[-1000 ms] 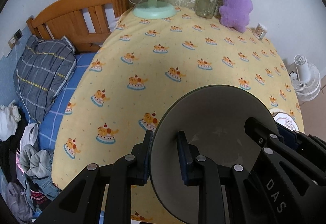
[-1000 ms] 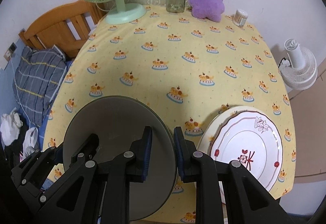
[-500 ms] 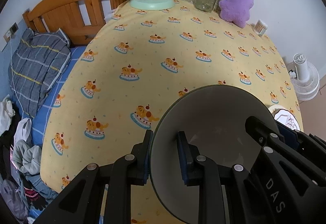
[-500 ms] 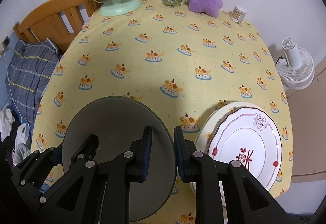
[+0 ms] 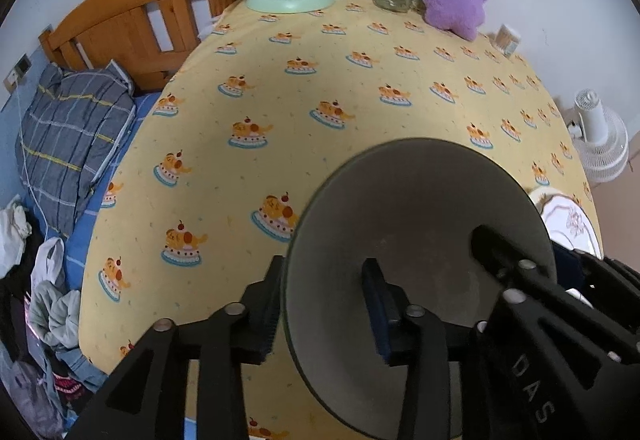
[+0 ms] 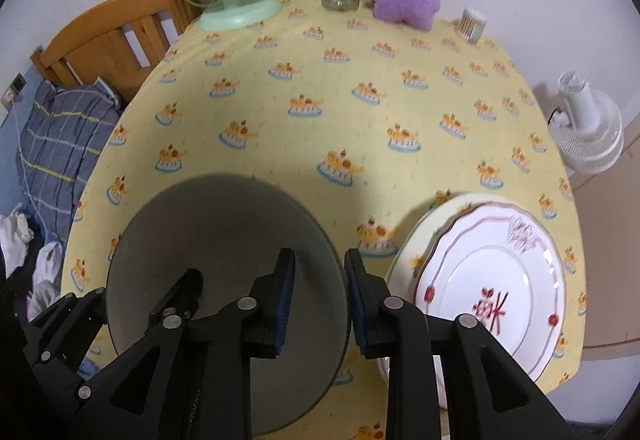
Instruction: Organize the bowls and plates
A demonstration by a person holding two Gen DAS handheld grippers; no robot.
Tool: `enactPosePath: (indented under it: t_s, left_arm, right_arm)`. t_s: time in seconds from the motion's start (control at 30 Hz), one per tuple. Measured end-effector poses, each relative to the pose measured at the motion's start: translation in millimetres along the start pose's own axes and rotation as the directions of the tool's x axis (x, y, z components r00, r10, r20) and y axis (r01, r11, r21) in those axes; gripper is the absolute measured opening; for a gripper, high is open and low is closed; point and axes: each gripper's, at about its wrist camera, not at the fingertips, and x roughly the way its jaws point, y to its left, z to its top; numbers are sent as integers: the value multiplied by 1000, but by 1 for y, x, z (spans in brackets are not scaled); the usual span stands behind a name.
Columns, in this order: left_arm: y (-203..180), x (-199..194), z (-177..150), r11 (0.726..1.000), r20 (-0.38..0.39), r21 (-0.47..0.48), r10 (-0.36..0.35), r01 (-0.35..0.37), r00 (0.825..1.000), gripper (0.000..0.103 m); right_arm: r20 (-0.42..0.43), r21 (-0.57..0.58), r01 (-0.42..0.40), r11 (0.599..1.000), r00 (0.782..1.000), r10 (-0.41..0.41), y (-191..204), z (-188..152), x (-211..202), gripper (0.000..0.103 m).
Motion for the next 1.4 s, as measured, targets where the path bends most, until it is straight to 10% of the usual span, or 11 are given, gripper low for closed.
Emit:
enactPosePath:
  t_s: [0.23, 0.47, 1.1, 1.4]
  left_arm:
    - [0, -12, 0, 1000, 12, 5, -20, 20, 1000, 73]
    - [0, -23, 3, 998, 26, -30, -48, 48, 999, 78]
    - [4, -6, 1, 994, -40, -80, 74, -77, 996, 78]
    - [5, 10, 6, 999, -69, 50, -3, 6, 998, 77]
  right_arm:
    - [-7, 51, -46, 998, 999, 46, -15, -5, -5, 59]
    - [34, 86, -101, 991, 995, 98, -35, -2, -21, 73]
    - [-57, 129, -294, 947, 951, 303, -54, -1, 21, 73]
    - [-95, 201, -263, 944, 954, 286, -36, -9, 37, 43]
